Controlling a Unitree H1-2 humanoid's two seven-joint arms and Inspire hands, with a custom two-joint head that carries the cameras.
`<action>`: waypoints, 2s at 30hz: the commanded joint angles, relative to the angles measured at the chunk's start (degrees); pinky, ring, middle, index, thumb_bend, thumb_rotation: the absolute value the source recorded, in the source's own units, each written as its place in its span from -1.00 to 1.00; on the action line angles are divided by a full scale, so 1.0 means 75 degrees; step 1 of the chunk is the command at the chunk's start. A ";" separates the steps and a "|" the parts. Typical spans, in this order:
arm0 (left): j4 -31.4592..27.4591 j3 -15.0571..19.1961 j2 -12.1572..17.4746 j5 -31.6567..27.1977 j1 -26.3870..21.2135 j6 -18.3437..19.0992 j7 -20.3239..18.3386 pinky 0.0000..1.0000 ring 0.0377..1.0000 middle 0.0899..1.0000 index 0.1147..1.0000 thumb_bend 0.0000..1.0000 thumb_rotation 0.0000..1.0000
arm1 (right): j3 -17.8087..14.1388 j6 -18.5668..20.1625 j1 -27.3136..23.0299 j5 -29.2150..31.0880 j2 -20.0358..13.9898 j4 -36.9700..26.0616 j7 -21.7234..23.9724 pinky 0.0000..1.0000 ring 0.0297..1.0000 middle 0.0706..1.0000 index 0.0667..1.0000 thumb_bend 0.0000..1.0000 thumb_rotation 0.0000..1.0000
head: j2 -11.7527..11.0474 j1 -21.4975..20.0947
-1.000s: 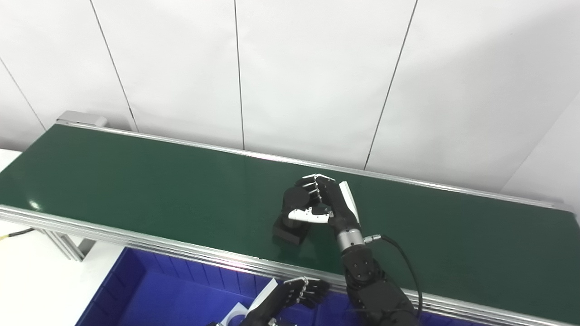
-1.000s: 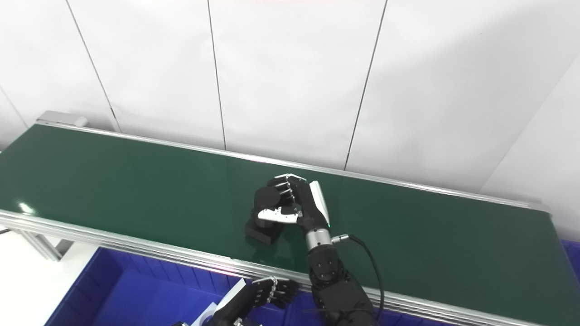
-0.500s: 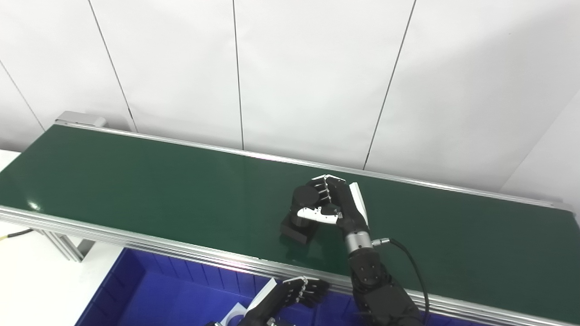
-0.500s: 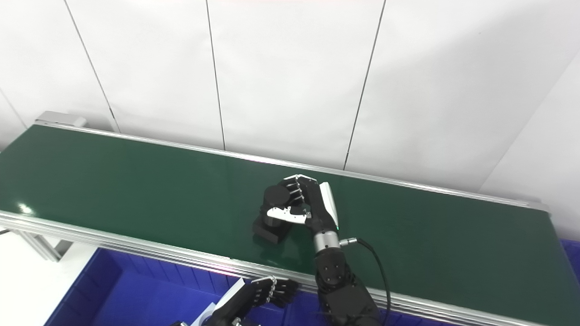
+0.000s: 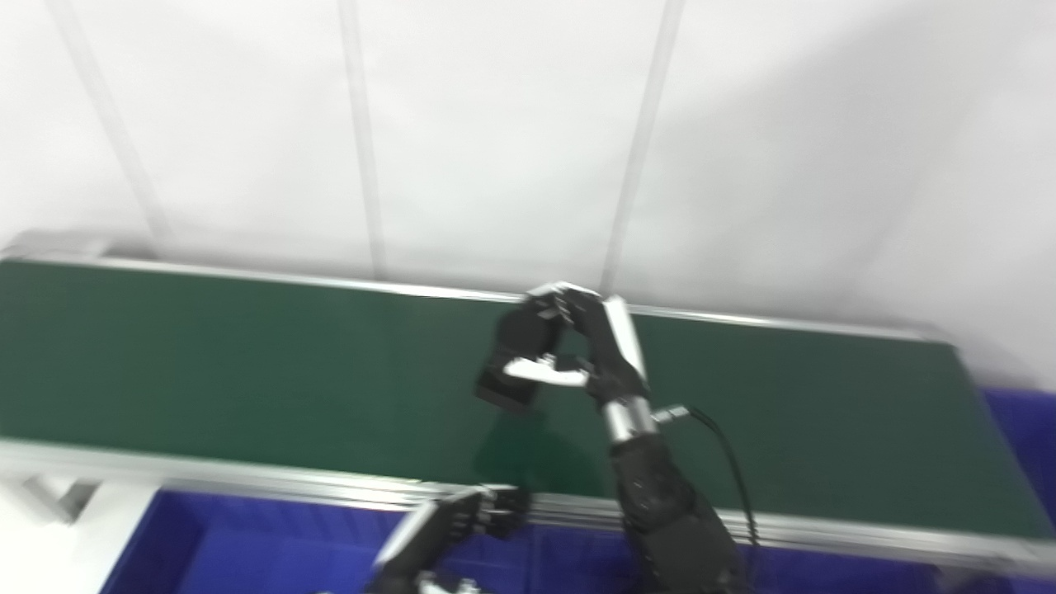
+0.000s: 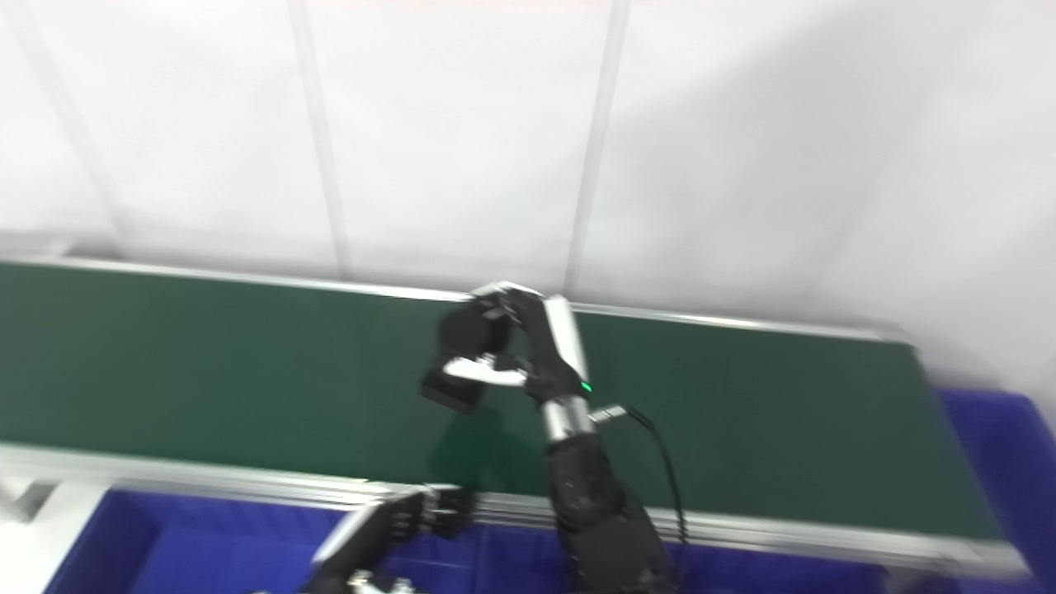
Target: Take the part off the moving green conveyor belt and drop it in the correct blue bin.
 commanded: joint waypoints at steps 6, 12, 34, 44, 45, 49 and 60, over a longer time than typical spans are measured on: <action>-0.1080 0.0414 0.0230 -0.0790 -0.0050 0.0165 -0.0568 0.35 0.38 0.43 0.44 0.86 -1.00 | -0.0276 0.0502 0.0274 0.0103 0.0020 -0.1412 0.0272 -0.22 -0.12 -0.09 -0.11 0.04 -1.00 | 0.0460 -0.1066; -0.1601 0.0720 0.0346 -0.1174 -0.0040 0.0679 -0.0831 0.38 0.37 0.40 0.46 0.83 -1.00 | -0.0542 0.0933 0.0895 0.0089 -0.0060 -0.2549 0.0342 -0.30 -0.18 -0.11 -0.07 0.04 -1.00 | 0.0664 -0.1754; -0.2476 0.1387 0.0499 -0.1628 0.0096 0.1585 -0.1251 0.38 0.36 0.39 0.45 0.83 -1.00 | -0.1966 0.2818 0.4650 -0.0166 -0.1294 -0.6958 0.0934 -0.29 -0.18 -0.12 -0.07 0.04 -1.00 | 0.1318 -0.2975; -0.2426 0.1553 0.0596 -0.1616 0.0110 0.1549 -0.1361 0.38 0.37 0.39 0.46 0.81 -1.00 | -0.3002 0.3011 0.5894 0.0170 -0.1295 -0.7423 0.0845 -0.24 -0.19 -0.09 -0.07 0.04 -1.00 | 0.1407 -0.3278; -0.2430 0.1564 0.0607 -0.1608 0.0112 0.1552 -0.1366 0.38 0.38 0.39 0.46 0.82 -1.00 | -0.3048 0.3025 0.5939 0.0181 -0.1287 -0.7437 0.0862 -0.23 -0.18 -0.09 -0.07 0.04 -1.00 | 0.1409 -0.3295; -0.2377 0.1583 0.0686 -0.1778 0.0089 0.1556 -0.1510 0.42 0.40 0.41 0.47 0.80 -1.00 | -0.3273 0.2876 0.6256 0.0060 -0.1362 -0.7302 0.0786 -0.24 -0.18 -0.09 -0.06 0.03 -1.00 | 0.1428 -0.3397; -0.2263 0.1708 0.0802 -0.1854 0.0090 0.1556 -0.1688 0.40 0.41 0.41 0.46 0.79 -1.00 | -0.3769 0.2501 0.6478 0.0078 -0.1316 -0.6061 0.0094 -0.27 -0.19 -0.10 -0.04 0.03 -1.00 | 0.1389 -0.3627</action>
